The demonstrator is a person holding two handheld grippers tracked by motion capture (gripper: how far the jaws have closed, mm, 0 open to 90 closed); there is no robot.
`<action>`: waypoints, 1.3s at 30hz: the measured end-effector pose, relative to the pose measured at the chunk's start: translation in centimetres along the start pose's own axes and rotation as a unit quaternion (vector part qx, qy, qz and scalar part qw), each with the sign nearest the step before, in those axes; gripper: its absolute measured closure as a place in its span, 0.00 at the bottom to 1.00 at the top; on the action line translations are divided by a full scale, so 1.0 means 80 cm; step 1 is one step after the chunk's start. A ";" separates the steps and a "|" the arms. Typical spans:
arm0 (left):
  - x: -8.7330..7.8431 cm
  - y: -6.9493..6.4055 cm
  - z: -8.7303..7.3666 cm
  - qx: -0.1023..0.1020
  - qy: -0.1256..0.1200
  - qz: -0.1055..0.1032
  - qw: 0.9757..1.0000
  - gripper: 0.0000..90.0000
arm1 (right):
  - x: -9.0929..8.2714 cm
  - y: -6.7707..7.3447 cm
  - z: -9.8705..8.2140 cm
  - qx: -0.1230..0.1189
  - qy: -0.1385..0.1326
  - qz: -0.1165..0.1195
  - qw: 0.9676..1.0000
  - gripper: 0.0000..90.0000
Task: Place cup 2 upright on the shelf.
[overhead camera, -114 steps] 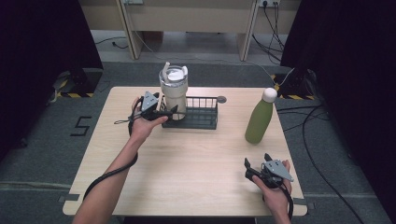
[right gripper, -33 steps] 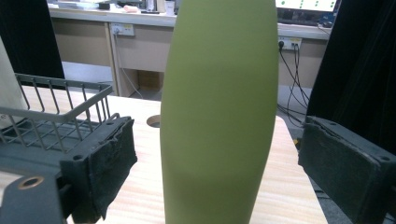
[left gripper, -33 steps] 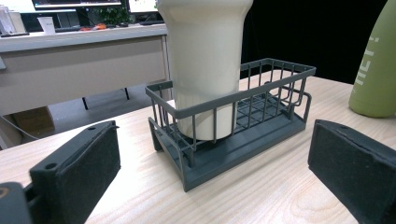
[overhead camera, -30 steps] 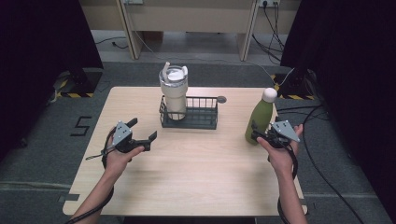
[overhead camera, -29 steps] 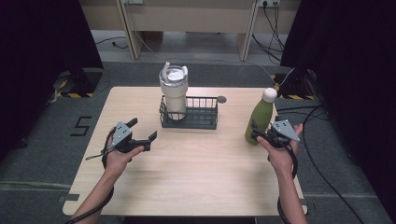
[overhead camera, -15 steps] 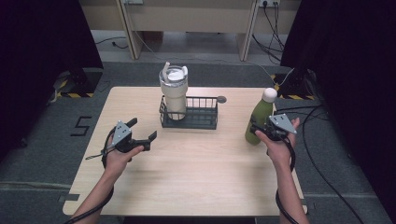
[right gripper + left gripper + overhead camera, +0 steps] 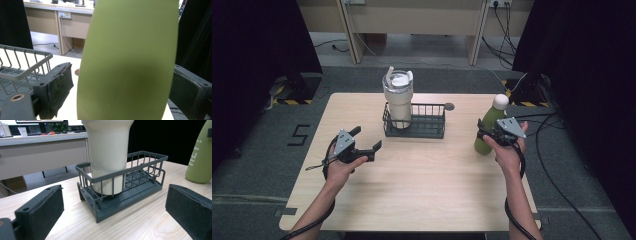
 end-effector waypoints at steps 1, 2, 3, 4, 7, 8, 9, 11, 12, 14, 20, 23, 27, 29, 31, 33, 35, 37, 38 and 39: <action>0.000 0.000 0.000 0.000 0.000 0.001 1.000 0.01 | 0.001 0.000 0.001 -0.001 0.000 -0.001 1.000 0.13; -0.001 0.001 0.000 0.000 0.000 0.001 1.000 0.01 | 0.002 0.000 0.001 -0.001 -0.002 -0.001 1.000 0.13; -0.001 0.001 0.000 0.000 0.000 0.002 1.000 0.01 | 0.002 0.001 0.002 -0.001 -0.002 0.000 1.000 0.13; -0.002 0.001 0.001 0.000 -0.001 0.002 1.000 0.01 | 0.003 0.001 0.002 -0.003 -0.002 0.001 1.000 0.13; -0.002 0.003 0.002 -0.001 -0.002 0.003 1.000 0.01 | 0.006 0.002 0.002 -0.005 0.000 -0.001 1.000 0.14; -0.003 0.003 0.002 -0.001 -0.002 0.003 1.000 0.01 | 0.006 0.002 0.001 -0.004 0.000 -0.001 1.000 0.15; -0.003 0.003 0.001 -0.001 -0.002 0.003 1.000 0.01 | 0.007 0.003 0.001 -0.004 0.001 -0.001 1.000 0.15; -0.003 0.003 0.001 -0.001 -0.002 0.003 1.000 0.01 | 0.008 0.003 -0.001 -0.003 0.002 -0.002 1.000 0.17; -0.002 0.003 0.000 -0.002 -0.001 0.003 1.000 0.01 | 0.008 0.003 -0.002 -0.004 0.002 -0.002 1.000 0.17; -0.003 0.003 0.000 -0.004 -0.002 0.004 1.000 0.01 | 0.009 0.001 -0.002 -0.006 0.004 -0.003 1.000 0.20; -0.004 0.005 0.003 -0.005 -0.007 0.009 1.000 0.02 | 0.010 -0.001 -0.003 -0.004 0.005 -0.007 1.000 0.25; -0.004 0.005 0.002 -0.005 -0.006 0.008 1.000 0.02 | 0.010 -0.001 -0.003 -0.003 0.004 -0.006 1.000 0.25; -0.004 0.004 0.003 -0.002 -0.010 0.011 1.000 0.03 | 0.009 -0.002 -0.004 0.000 -0.001 -0.004 1.000 0.25; -0.004 0.004 0.003 -0.002 -0.010 0.012 1.000 0.03 | 0.009 -0.003 -0.004 0.002 -0.002 -0.002 1.000 0.25; -0.004 0.004 0.002 -0.001 -0.009 0.013 1.000 0.03 | 0.009 -0.003 -0.003 0.002 0.000 0.001 1.000 0.26; -0.004 0.004 0.001 -0.001 -0.008 0.013 1.000 0.03 | 0.009 -0.003 -0.003 0.001 0.000 0.001 1.000 0.26; -0.004 0.004 0.001 -0.001 -0.008 0.014 1.000 0.03 | 0.009 -0.003 -0.003 0.000 0.000 0.002 1.000 0.26; -0.004 0.004 0.001 -0.002 -0.008 0.014 1.000 0.03 | 0.010 -0.003 -0.002 0.000 0.001 0.003 1.000 0.26; -0.004 0.004 0.002 -0.001 -0.009 0.014 1.000 0.04 | 0.010 -0.003 -0.002 0.001 0.003 0.004 1.000 0.26; -0.004 0.005 0.002 -0.002 -0.009 0.014 1.000 0.04 | 0.010 -0.003 -0.001 0.003 0.005 0.005 1.000 0.26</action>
Point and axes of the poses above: each handheld gripper's, and its own axes: x roughly forward along the jaws, z roughly out of its top, y roughly to its left, the point moved 1 cm from there along x, roughly forward along the jaws, and after that the axes turned 2 degrees about -z, right-handed, at the moved point
